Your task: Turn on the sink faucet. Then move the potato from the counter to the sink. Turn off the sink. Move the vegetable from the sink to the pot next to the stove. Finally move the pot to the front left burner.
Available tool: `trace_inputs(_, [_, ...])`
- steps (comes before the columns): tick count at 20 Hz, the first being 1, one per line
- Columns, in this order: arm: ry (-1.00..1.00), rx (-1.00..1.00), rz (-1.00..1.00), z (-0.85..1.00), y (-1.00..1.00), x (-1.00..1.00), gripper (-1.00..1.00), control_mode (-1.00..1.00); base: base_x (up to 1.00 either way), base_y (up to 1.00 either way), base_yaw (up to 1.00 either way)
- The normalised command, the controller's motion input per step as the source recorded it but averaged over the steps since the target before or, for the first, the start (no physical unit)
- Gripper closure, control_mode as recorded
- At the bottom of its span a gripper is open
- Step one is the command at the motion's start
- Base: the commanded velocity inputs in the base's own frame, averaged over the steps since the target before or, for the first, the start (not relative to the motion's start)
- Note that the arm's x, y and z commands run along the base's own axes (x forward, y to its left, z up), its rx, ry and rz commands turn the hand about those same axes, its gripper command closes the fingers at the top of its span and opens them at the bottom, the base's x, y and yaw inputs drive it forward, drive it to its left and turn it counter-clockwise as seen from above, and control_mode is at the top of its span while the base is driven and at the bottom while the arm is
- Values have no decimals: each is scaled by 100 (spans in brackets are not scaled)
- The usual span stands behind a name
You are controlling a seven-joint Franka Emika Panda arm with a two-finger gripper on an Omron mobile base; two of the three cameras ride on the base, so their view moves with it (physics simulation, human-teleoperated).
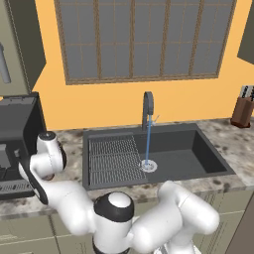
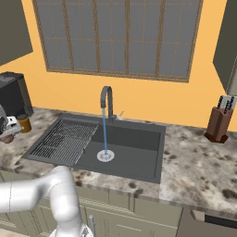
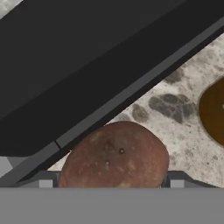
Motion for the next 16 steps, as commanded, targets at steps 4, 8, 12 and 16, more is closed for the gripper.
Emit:
trace_inputs(4, [0,0,3,-13,2,-1,100,-100,0,0,0])
trace_inputs(8, [0,0,0,24,0,-27,100,-100,0,0,0])
trace_inputs(12, [0,0,-1,45,-18,-50,100,-100,0,0,0])
trace_inputs(16, [0,-1,-3,48,-43,-40,100,-100,0,0,0])
